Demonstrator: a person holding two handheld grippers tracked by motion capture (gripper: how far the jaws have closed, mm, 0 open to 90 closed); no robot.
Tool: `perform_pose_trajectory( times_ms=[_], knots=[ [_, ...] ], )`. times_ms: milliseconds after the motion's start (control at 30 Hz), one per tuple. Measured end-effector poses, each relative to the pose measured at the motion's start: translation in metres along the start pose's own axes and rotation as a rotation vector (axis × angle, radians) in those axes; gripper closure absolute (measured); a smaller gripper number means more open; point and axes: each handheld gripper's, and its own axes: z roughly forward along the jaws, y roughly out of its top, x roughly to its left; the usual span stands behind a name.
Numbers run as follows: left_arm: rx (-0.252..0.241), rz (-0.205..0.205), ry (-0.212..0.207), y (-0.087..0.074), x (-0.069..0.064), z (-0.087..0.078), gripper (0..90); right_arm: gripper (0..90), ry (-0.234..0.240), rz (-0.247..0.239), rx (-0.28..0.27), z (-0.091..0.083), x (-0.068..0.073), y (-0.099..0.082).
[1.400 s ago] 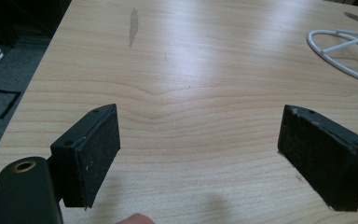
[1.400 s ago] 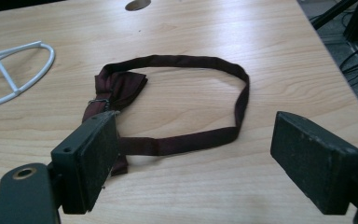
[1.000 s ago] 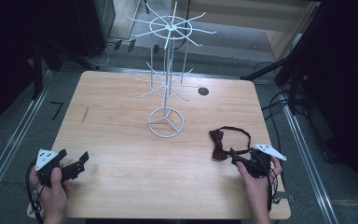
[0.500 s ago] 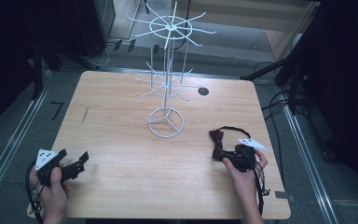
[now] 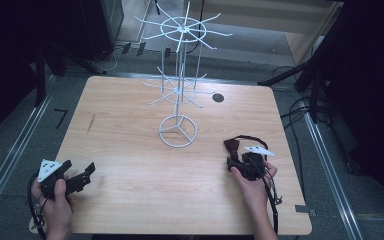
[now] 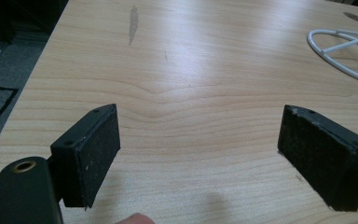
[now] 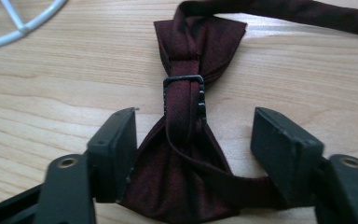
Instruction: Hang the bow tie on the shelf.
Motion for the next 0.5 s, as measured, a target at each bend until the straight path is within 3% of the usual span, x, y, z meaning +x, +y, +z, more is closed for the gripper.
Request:
perform_pose_trajectory(
  times_ms=[100, 133, 167, 233, 267, 300, 500],
  knots=[
    [-0.002, -0.003, 0.002, -0.0001, 0.0000, -0.0001, 13.6, 45.0, -0.026, -0.018, -0.004, 0.0002, 0.0011, 0.0001],
    [-0.002, -0.003, 0.002, -0.0001, 0.0000, -0.0001, 13.5, 45.0, -0.026, -0.018, -0.004, 0.0002, 0.0011, 0.0001],
    [-0.001, -0.003, 0.003, -0.0001, 0.0000, -0.0001, 13.6, 53.8, -0.063, -0.053, -0.002, -0.0003, 0.0029, -0.0007],
    [0.002, -0.003, 0.002, 0.0001, 0.0001, 0.0001, 13.6, 62.1, -0.078, -0.071, -0.005, -0.0006, 0.0033, -0.0011],
    [0.002, -0.003, 0.002, 0.0001, 0.0001, 0.0001, 13.6, 62.1, -0.078, -0.071, -0.005, -0.0006, 0.0033, -0.0011],
    [0.000, -0.003, 0.001, 0.0000, 0.0001, 0.0001, 13.6, 71.8, -0.073, -0.058, -0.008, -0.0016, 0.0023, -0.0012],
    [0.000, -0.008, 0.000, 0.0000, 0.0006, 0.0001, 13.5, 82.3, -0.074, -0.067, -0.024, -0.0041, 0.0025, -0.0010]
  ],
)
